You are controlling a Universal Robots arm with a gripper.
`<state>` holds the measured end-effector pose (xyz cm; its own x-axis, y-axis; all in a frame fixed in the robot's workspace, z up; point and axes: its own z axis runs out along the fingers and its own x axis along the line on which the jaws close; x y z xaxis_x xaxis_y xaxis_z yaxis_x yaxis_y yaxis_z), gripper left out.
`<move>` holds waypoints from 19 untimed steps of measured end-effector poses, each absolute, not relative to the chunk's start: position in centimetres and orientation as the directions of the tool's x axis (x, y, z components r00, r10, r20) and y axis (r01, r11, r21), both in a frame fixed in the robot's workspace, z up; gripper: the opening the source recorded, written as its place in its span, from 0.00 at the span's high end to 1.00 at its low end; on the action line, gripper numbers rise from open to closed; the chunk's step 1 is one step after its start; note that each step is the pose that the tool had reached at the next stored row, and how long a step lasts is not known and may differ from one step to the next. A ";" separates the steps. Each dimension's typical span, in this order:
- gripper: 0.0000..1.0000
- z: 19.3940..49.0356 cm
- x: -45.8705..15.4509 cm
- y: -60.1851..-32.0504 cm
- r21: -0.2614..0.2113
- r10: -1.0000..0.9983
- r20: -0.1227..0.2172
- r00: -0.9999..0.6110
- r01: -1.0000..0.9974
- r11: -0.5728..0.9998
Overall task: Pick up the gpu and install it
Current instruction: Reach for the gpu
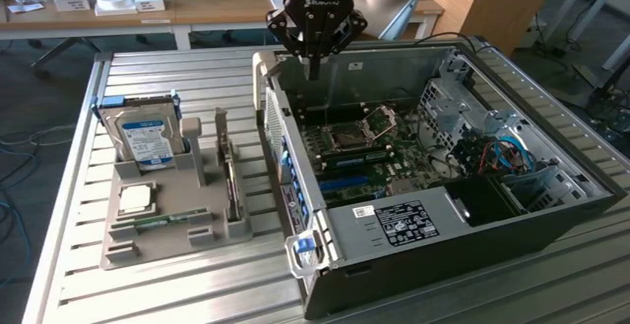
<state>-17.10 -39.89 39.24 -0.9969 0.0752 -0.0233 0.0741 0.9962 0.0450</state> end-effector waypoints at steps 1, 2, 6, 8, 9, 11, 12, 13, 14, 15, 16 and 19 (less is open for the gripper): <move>0.89 39.2 -17.3 -39.9 0.045 0.075 -0.023 -0.997 0.074 0.996; 0.89 39.2 -17.4 -39.9 0.045 0.075 -0.023 -0.997 0.074 0.996; 0.89 39.2 -18.1 -39.9 0.045 0.075 -0.023 -0.997 0.074 0.996; 0.89 39.2 -18.5 -39.9 0.045 0.075 -0.023 -0.997 0.074 0.996; 0.89 39.2 -18.7 -39.9 0.045 0.075 -0.023 -0.997 0.074 0.996; 0.89 39.2 -19.1 -39.9 0.045 0.075 -0.023 -0.997 0.074 0.996; 0.89 39.2 -19.2 -39.9 0.045 0.075 -0.023 -0.997 0.074 0.996; 0.89 39.2 -19.4 -39.9 0.045 0.075 -0.023 -0.997 0.074 0.996; 0.89 39.2 -19.6 -39.9 0.045 0.075 -0.023 -0.997 0.074 0.996; 0.89 39.2 -19.8 -39.9 0.045 0.075 -0.023 -0.997 0.074 0.996; 0.89 39.2 -19.9 -39.9 0.045 0.075 -0.023 -0.997 0.074 0.996; 0.89 39.2 -20.4 -39.9 0.045 0.075 -0.023 -0.997 0.074 0.996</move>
<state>-20.41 -39.89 39.19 -0.9969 0.0752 -0.0233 0.0741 0.9962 0.0451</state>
